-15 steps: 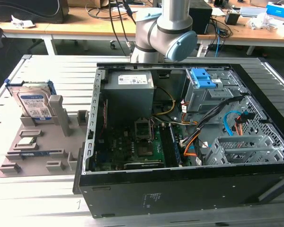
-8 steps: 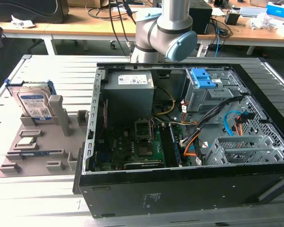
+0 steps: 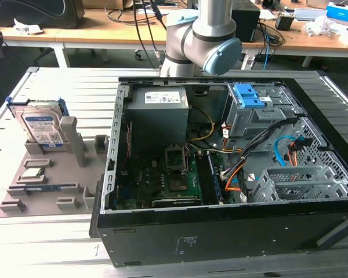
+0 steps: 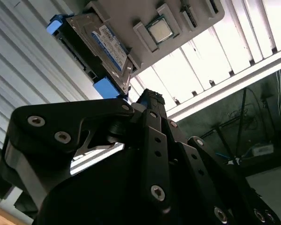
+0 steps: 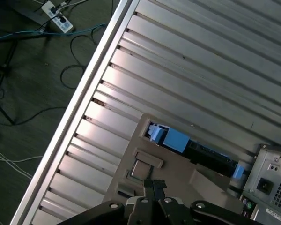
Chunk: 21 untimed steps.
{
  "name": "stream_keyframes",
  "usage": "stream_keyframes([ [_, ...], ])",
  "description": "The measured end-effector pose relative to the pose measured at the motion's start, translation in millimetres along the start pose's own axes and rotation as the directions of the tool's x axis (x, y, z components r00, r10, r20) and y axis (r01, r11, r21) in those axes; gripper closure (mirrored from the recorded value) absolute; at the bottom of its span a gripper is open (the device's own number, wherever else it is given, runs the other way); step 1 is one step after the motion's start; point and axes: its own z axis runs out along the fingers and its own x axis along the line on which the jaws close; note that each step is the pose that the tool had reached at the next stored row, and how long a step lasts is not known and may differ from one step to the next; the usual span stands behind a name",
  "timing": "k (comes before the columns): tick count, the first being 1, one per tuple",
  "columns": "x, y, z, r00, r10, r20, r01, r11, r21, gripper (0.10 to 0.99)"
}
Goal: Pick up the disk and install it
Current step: 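Pick up the disk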
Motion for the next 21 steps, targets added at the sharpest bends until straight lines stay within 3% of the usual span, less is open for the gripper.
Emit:
stream_keyframes([
  [4, 0.0, 0.0, 0.0, 0.9968, -0.080, -0.0023, 0.080, 0.9968, -0.002, 0.980],
  [7, 0.0, 0.0, 0.0, 0.9898, -0.142, -0.0040, 0.142, 0.9898, -0.004, 0.980],
  [12, 0.0, 0.0, 0.0, 0.9696, -0.245, -0.0064, 0.244, 0.9696, -0.007, 0.980],
  [14, 0.0, 0.0, 0.0, 0.9514, -0.308, -0.0078, 0.308, 0.9514, -0.009, 0.980],
  [16, 0.0, 0.0, 0.0, 0.9411, -0.338, -0.0085, 0.338, 0.9412, -0.010, 0.980],
  [17, 0.0, 0.0, 0.0, 0.9226, -0.386, -0.0094, 0.385, 0.9227, -0.012, 0.980],
  [19, 0.0, 0.0, 0.0, 0.9032, -0.429, -0.0101, 0.429, 0.9032, -0.013, 0.980],
  [21, 0.0, 0.0, 0.0, 0.8883, -0.459, -0.0106, 0.459, 0.8883, -0.015, 0.980],
])
